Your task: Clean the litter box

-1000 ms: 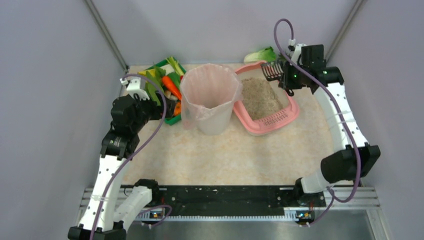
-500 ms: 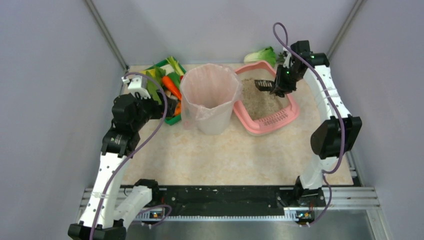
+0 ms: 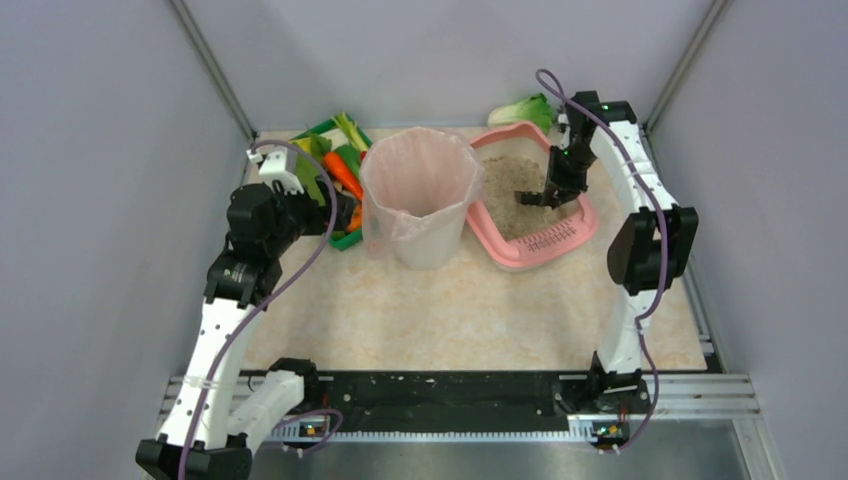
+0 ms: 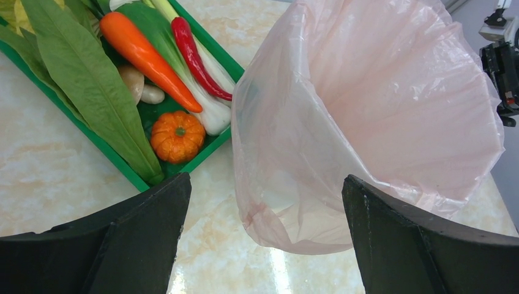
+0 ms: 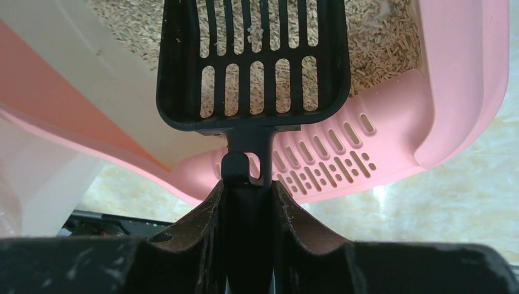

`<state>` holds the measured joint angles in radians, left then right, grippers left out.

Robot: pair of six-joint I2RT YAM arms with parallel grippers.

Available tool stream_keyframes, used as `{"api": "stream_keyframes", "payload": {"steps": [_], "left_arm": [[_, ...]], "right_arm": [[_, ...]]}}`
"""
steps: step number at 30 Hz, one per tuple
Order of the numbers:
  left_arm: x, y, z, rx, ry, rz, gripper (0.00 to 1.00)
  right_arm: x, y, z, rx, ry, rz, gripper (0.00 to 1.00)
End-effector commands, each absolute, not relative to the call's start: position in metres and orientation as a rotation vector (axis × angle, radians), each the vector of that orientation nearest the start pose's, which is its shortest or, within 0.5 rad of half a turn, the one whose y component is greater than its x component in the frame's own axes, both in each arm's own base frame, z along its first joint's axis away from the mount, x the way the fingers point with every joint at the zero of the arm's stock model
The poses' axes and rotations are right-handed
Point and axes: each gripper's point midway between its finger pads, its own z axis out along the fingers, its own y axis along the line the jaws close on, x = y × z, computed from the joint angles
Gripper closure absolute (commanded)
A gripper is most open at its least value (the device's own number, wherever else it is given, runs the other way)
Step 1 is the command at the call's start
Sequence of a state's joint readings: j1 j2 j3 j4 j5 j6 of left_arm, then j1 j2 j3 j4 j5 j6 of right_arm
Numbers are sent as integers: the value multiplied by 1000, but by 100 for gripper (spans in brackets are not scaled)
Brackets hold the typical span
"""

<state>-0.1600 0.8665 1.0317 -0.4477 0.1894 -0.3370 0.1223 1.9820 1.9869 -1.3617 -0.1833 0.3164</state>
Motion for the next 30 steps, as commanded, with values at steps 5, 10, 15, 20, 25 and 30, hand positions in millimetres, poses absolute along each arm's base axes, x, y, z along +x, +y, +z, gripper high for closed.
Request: {"api": "stream_keyframes", "payload": {"steps": [5, 10, 15, 20, 25, 30], "left_arm": [[299, -96, 339, 8, 1797, -497, 2], [299, -95, 338, 9, 1801, -489, 2], [300, -95, 338, 10, 1805, -487, 2], [301, -95, 338, 7, 1808, -483, 2], [302, -94, 338, 6, 1814, -478, 2], [304, -93, 337, 1, 1823, -467, 1]], "right_arm": [[378, 86, 168, 266, 2960, 217, 100], [384, 87, 158, 261, 2981, 224, 100], [390, 88, 146, 250, 3004, 215, 100], [398, 86, 134, 255, 3021, 192, 100], [414, 85, 128, 259, 3006, 172, 100], [436, 83, 116, 240, 2980, 142, 100]]}}
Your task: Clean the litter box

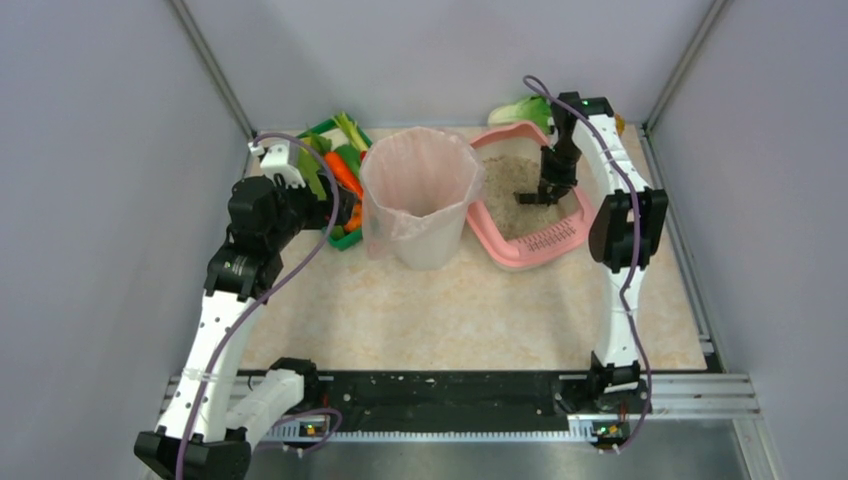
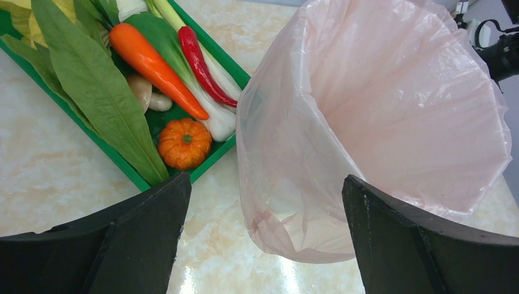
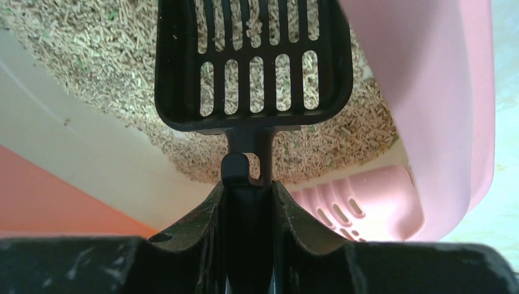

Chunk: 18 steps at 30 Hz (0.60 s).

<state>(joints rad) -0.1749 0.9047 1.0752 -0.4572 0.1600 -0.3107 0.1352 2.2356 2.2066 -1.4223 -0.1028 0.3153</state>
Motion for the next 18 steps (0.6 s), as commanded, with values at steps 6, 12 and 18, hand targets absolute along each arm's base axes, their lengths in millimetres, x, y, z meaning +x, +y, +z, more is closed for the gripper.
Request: {"api": "stream_keyframes", "payload": {"steps": [6, 12, 18], "left_arm": [[307, -91, 337, -5, 1831, -451, 2], [311, -89, 336, -11, 1840, -434, 2], [313, -85, 337, -18, 1841, -407, 2]], "right_arm": [[460, 78, 99, 189, 2941, 90, 100], [481, 76, 89, 125, 2886, 30, 100], [499, 74, 73, 68, 2842, -18, 100]]}}
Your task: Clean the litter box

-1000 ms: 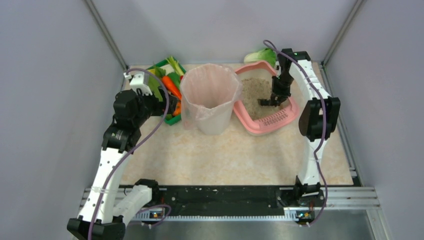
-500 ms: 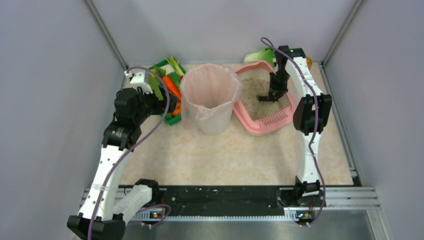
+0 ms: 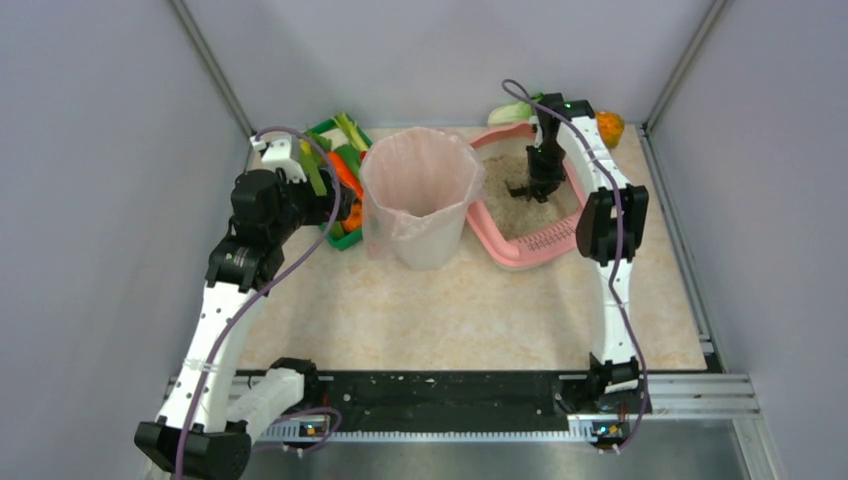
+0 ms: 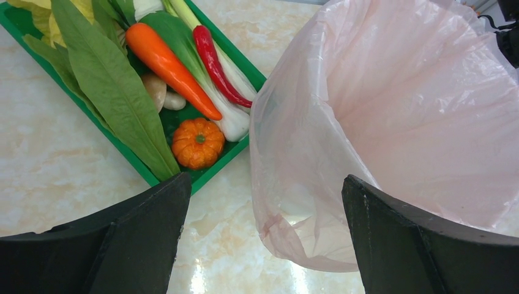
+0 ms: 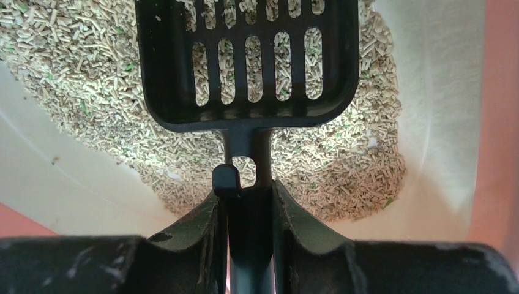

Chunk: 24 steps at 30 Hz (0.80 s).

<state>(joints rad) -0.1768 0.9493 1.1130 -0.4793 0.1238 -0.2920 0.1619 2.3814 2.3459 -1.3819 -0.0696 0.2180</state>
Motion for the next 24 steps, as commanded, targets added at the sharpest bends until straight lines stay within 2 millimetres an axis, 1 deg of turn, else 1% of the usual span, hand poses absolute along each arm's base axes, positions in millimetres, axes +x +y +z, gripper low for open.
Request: {"api": "stream_keyframes", "payload": {"steps": [1, 6, 9, 12, 16, 19, 22, 24], "left_arm": [[313, -85, 337, -18, 1841, -403, 2], [313, -81, 338, -23, 1841, -381, 2], [314, -80, 338, -26, 1843, -373, 2], [314, -79, 338, -29, 1843, -365, 2], [314, -77, 340, -35, 1840, -354, 2], [313, -76, 342, -38, 1838, -349, 2], [312, -74, 343, -42, 1835, -344, 2], [312, -74, 343, -45, 1835, -343, 2]], "right_arm": [[502, 74, 72, 60, 2831, -21, 100], [522, 77, 71, 23, 2759, -19, 100], [533, 81, 68, -37, 2721, -2, 100], [540, 88, 65, -135, 2689, -7, 100], [543, 99, 61, -231, 2658, 44, 100], [549, 100, 63, -301, 2607, 43, 100], [553, 113, 65, -371, 2559, 126, 100], [551, 119, 63, -388, 2560, 172, 100]]}}
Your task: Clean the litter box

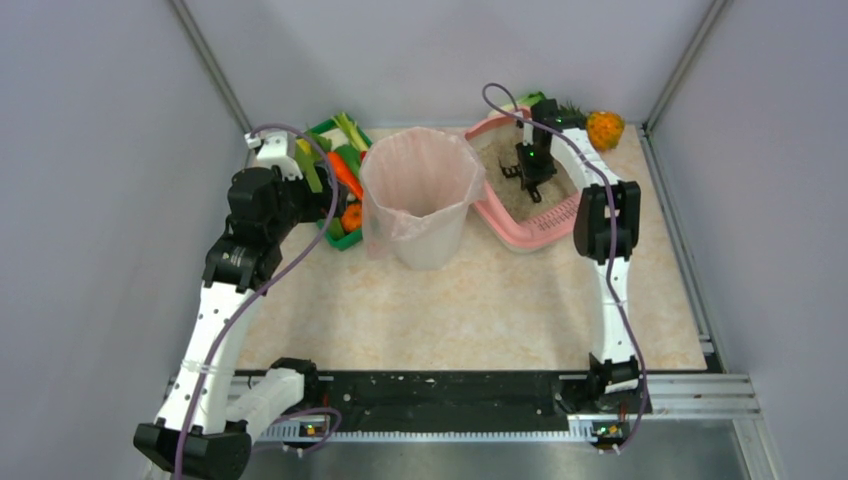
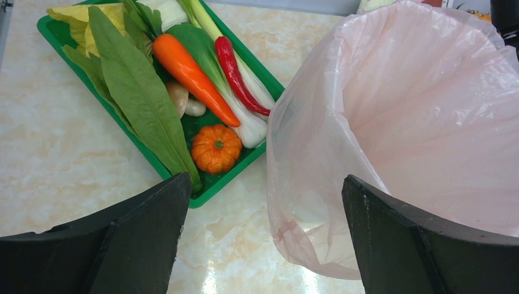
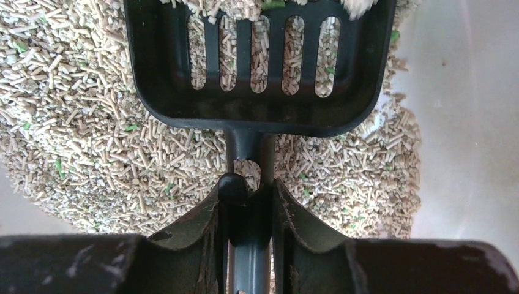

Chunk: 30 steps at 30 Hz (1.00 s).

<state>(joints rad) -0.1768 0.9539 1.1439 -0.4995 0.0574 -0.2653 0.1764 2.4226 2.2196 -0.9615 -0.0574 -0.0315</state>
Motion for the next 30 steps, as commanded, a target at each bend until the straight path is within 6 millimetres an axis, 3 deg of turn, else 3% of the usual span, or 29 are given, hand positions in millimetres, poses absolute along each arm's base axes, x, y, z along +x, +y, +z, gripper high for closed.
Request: {"api": "stream_keyframes", "payload": {"steps": [1, 10, 18, 24, 30], "left_arm": [[311, -74, 343, -46, 1836, -344, 2], [307, -73, 343, -50, 1830, -345, 2], [306, -76, 345, -28, 1821, -359, 2], [302, -78, 346, -14, 1818, -369, 2], [296, -77, 350, -19, 1803, -376, 2]], "right_arm": [[548, 123, 62, -393, 2564, 194, 100], [498, 140, 48, -294, 2673, 266, 100], [468, 151, 68, -123, 2682, 300, 100], [479, 138, 103, -80, 2595, 214, 100], [488, 108, 114, -51, 2546, 155, 100]]}}
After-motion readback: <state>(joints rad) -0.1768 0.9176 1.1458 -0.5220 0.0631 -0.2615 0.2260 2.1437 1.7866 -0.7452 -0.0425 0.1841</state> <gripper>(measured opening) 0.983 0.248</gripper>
